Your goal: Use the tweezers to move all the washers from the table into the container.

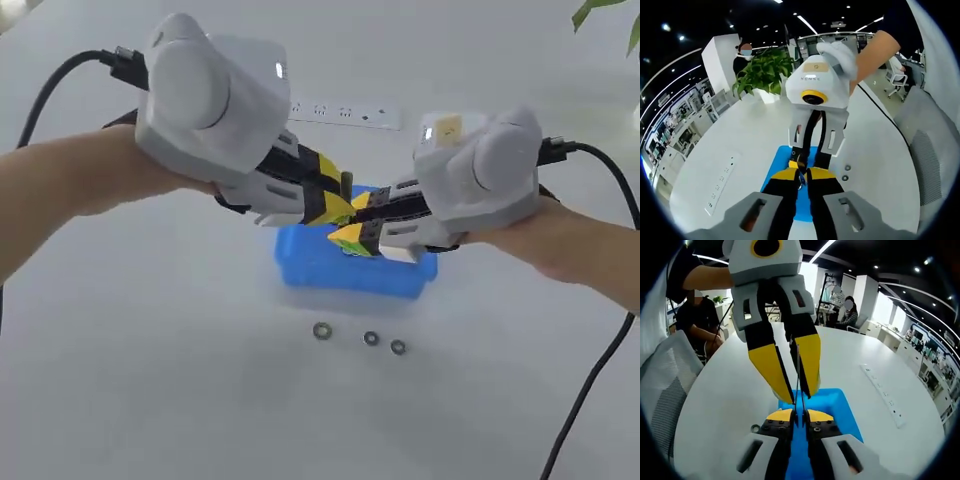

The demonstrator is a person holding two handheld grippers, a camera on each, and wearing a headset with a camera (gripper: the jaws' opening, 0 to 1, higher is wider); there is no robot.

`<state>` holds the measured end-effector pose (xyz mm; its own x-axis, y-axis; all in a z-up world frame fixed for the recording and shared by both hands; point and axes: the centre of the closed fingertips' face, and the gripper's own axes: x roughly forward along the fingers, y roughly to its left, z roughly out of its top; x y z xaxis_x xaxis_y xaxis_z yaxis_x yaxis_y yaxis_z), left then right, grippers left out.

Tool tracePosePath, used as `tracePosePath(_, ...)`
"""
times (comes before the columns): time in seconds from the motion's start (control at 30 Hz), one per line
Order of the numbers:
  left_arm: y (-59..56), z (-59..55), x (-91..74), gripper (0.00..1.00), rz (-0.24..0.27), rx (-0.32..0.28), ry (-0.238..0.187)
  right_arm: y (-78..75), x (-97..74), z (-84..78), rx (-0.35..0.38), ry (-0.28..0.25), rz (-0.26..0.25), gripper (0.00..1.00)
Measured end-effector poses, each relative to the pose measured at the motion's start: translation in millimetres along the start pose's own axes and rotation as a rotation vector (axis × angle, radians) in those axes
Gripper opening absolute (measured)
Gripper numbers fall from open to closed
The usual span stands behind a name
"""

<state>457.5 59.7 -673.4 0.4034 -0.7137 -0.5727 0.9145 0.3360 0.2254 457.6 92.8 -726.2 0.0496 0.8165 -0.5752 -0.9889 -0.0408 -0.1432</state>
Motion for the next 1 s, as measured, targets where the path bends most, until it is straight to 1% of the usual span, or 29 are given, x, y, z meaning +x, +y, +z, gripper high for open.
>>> tracePosePath(0.2, -1.9, 1.7, 0.5, 0.10, -0.016, 0.017, 0.002, 1.6, -1.3, 0.1, 0.001, -0.001, 0.004, 0.10)
tracePosePath(0.33, -4.4, 3.8, 0.0, 0.09, -0.027, 0.023, -0.005, 4.3, -1.6, 1.6, -0.002, -0.004, 0.011, 0.10)
tracePosePath(0.43, -3.9, 5.6, -1.1, 0.09, -0.023, 0.027, -0.010, 4.4, -2.1, 2.9, 0.005, -0.009, 0.012, 0.10)
tracePosePath(0.63, -0.9, 12.4, -5.5, 0.08, -0.015, 0.022, -0.036, 2.9, -2.9, 4.2, 0.011, -0.012, 0.008, 0.10)
tracePosePath(0.8, -4.9, 13.1, -5.3, 0.08, -0.026, 0.031, -0.032, 4.8, -1.9, 4.0, 0.008, -0.008, 0.014, 0.10)
tracePosePath(0.83, -4.9, 13.4, -5.3, 0.08, -0.022, 0.047, -0.032, 4.8, -1.9, 4.1, 0.009, -0.009, 0.014, 0.10)
tracePosePath(0.87, -5.6, 13.7, -5.3, 0.07, -0.025, 0.047, -0.032, 4.5, -2.0, 4.0, 0.010, -0.008, 0.013, 0.10)
tracePosePath(1.0, -3.6, 16.2, -5.9, 0.07, -0.015, 0.042, -0.040, 2.9, -2.9, 4.7, 0.013, -0.011, 0.008, 0.11)
